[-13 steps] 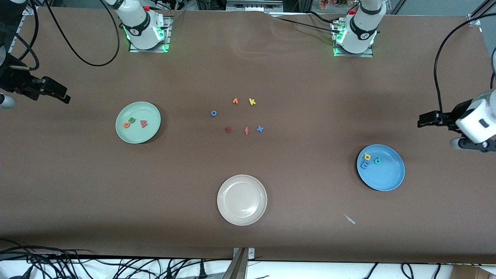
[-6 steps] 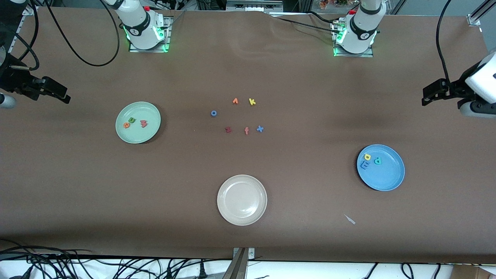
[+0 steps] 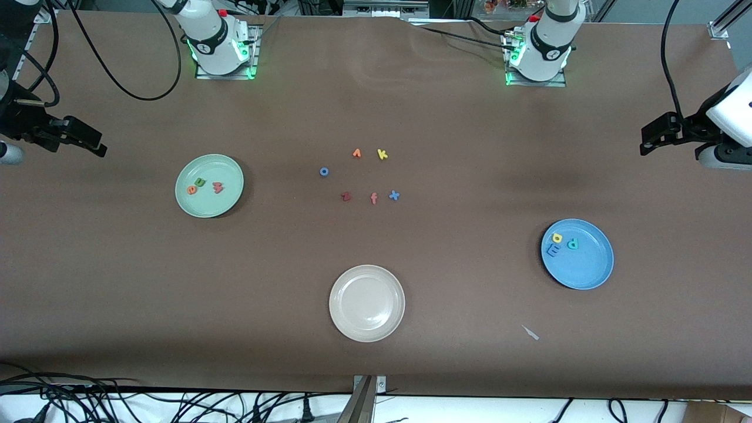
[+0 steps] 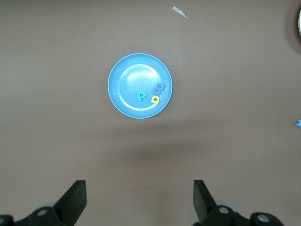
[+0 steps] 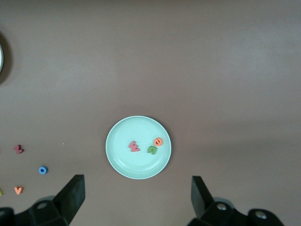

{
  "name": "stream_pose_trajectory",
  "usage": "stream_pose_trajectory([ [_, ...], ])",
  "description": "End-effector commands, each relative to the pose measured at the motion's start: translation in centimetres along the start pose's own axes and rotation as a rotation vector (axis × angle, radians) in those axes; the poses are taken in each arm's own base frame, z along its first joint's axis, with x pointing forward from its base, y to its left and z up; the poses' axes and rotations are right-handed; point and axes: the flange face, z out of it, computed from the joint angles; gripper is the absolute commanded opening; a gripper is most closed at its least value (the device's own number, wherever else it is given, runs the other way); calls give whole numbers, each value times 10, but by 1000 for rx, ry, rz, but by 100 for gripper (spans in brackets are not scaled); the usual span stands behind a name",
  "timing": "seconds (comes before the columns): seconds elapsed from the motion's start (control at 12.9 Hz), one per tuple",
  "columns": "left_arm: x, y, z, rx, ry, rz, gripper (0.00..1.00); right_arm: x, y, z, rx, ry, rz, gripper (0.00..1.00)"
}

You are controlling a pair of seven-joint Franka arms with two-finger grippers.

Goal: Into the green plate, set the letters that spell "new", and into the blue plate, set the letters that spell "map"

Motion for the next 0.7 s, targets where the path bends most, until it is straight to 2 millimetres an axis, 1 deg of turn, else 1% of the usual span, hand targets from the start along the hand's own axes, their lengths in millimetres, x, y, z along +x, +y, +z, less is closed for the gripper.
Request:
stream_pose_trajectory([
  [0.0, 1, -5, 5, -30, -4, -19, 100, -2, 1, -4, -4, -2, -4, 100],
  [0.16, 2, -10, 7, -31, -7, -21, 100, -2, 1, -4, -4, 0, -4, 100],
  [0.62, 1, -9, 8, -32, -14, -19, 100, -2, 0, -4, -6, -1, -7, 100],
])
